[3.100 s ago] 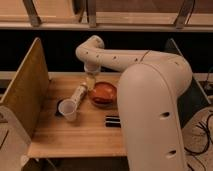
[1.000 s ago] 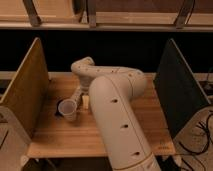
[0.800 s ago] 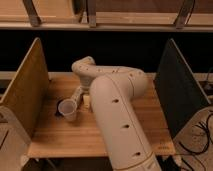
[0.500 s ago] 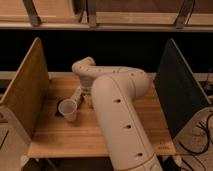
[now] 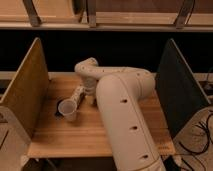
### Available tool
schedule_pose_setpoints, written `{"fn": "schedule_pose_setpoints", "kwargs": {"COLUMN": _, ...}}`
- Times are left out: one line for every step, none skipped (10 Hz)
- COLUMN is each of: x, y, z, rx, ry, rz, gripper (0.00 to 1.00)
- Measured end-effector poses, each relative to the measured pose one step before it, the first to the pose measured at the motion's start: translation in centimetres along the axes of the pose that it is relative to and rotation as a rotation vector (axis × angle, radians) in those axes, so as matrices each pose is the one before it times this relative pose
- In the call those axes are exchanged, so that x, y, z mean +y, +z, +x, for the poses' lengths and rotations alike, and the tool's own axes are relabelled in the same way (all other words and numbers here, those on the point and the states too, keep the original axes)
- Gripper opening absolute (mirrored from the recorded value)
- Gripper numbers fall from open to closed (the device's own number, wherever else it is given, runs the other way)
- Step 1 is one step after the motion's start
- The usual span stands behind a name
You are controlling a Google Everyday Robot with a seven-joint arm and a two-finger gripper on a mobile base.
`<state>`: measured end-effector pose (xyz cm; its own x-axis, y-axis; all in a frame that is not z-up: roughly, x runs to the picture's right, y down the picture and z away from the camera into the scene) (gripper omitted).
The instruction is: Drag the ceramic bowl in a circle
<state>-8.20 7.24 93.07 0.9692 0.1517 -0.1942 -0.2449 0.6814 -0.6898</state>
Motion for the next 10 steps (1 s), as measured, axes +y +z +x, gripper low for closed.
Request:
{"fn": "schedule_pose_setpoints", "kwargs": {"x": -0.185, "y": -0.687, "z": 0.401, "rx": 0.00814, "ry": 0.00677, "rz": 0.01430, "gripper": 0.00}}
{"fn": "schedule_pose_setpoints", "kwargs": {"x": -0.211, "y": -1.035, "z": 0.801, "rx": 0.01492, "ry": 0.01487, "rz": 0.01810, "gripper": 0.00}}
{"fn": "schedule_pose_setpoints", "kwargs": {"x": -0.123, "y": -1.270, "z": 1.185, "rx": 0.02051, "ry": 0.02246, "rz": 0.01754, "gripper": 0.00}}
{"fn": "schedule_pose_setpoints", "kwargs": {"x": 0.032, "y": -1.159, "z": 1.517, "rx": 0.03049, "ry": 0.02694, "rz": 0.01378, "gripper": 0.00}}
{"fn": "schedule_pose_setpoints", "kwargs": {"x": 0.032, "y": -0.826, "z": 1.356, "rx": 0.03032, "ry": 0.02246, "rz": 0.00993, "gripper": 0.00}}
{"fn": "schedule_pose_setpoints", "kwargs": {"x": -0.202, "y": -0.831, "z": 2.038, "rx": 0.05121, "ry": 0.03231, "rz": 0.01644, "gripper": 0.00}}
{"fn": "schedule_pose_setpoints", "kwargs": {"x": -0.372, "y": -0.497, "z": 1.363, "rx": 0.03555, "ry": 0.02646, "rz": 0.01377, "gripper": 0.00}}
{"fn": "schedule_pose_setpoints", "kwargs": {"x": -0.384, "y": -0.203, "z": 0.766, "rx": 0.02337, "ry": 0.01681, "rz": 0.00947, "gripper": 0.00}}
{"fn": "schedule_pose_setpoints", "kwargs": {"x": -0.483, "y": -0.099, "z": 0.594, "rx": 0.02431, "ry": 0.01319, "rz": 0.00934, "gripper": 0.00}}
{"fn": "schedule_pose_setpoints", "kwargs": {"x": -0.676, "y": 0.007, "z": 0.361, "rx": 0.02426, "ry": 0.01110, "rz": 0.01009, "gripper": 0.00}}
